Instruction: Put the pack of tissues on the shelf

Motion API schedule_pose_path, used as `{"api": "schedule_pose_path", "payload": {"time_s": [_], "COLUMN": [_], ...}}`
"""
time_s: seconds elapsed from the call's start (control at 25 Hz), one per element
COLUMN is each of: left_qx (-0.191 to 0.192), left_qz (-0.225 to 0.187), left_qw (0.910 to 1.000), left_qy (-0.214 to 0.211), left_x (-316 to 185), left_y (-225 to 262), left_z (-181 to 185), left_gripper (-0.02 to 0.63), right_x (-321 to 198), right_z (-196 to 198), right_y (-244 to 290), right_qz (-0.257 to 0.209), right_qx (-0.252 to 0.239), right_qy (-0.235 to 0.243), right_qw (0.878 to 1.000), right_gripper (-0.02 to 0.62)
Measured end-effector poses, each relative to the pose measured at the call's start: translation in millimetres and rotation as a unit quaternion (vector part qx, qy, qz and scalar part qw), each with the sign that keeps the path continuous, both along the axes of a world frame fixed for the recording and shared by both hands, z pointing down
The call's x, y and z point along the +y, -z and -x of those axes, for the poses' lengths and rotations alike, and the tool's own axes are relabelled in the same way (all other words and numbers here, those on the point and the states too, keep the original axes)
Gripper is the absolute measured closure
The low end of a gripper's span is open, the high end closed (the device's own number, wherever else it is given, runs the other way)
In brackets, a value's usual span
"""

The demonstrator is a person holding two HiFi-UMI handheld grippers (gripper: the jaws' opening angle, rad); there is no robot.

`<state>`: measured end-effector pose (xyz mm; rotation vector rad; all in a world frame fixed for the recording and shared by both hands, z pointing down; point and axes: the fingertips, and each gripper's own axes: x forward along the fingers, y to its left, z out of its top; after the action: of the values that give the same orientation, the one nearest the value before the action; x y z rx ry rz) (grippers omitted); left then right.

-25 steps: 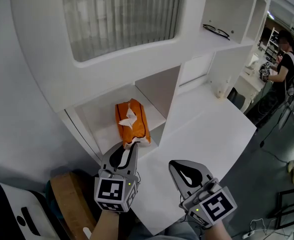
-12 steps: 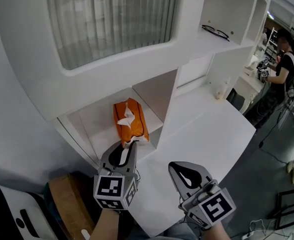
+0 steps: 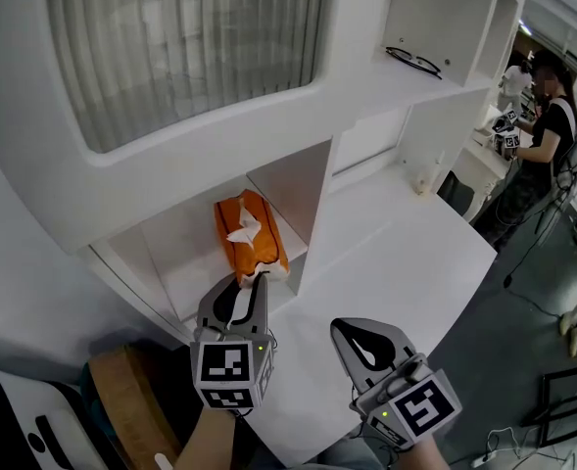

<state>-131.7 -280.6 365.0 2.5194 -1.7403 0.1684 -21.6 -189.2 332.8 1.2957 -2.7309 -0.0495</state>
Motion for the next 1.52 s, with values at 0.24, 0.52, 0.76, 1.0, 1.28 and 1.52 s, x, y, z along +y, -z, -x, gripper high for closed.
{"api": "schedule_pose_path", "payload": {"time_s": [0.24, 0.52, 0.76, 1.0, 1.28, 1.52], "left_qx": [-0.022, -0.021, -0.008, -0.004, 0.026, 0.031], "left_qz": [-0.022, -0.033, -0.030, -0.057, -0.072, -0.074], "left_qw": [0.9994, 0.9987, 0.9984, 0.9966, 0.9963, 0.9961], "left_qy": [0.016, 0.034, 0.048, 0.060, 0.038, 0.037], "left_x": [-3.9, 1.6, 7.3, 16.9, 33.8, 50.5], "left_y": [3.9, 3.6, 2.0, 10.6, 24.1, 32.7], "left_z": [-4.7, 5.8, 17.8, 24.8, 21.3, 21.8], "left_gripper": [0.425, 0.380, 0.345, 0.310, 0.410, 0.512], "right_x": [-4.3, -3.3, -1.2, 3.1, 7.3, 13.4], "right_z": [-6.0, -1.0, 7.2, 12.5, 17.8, 27.4], "right_y": [-2.4, -1.9, -2.4, 0.2, 4.4, 9.3], "right_qz": [0.003, 0.002, 0.000, -0.003, -0.007, -0.010], "right_qx": [0.000, 0.000, 0.000, 0.001, -0.001, -0.003], "right_qy": [0.001, 0.010, 0.023, 0.037, 0.052, 0.078], "right_qw": [1.000, 1.000, 1.000, 0.999, 0.999, 0.997], "right_gripper": [0.583, 0.583, 0.583, 0.583, 0.583, 0.583]}}
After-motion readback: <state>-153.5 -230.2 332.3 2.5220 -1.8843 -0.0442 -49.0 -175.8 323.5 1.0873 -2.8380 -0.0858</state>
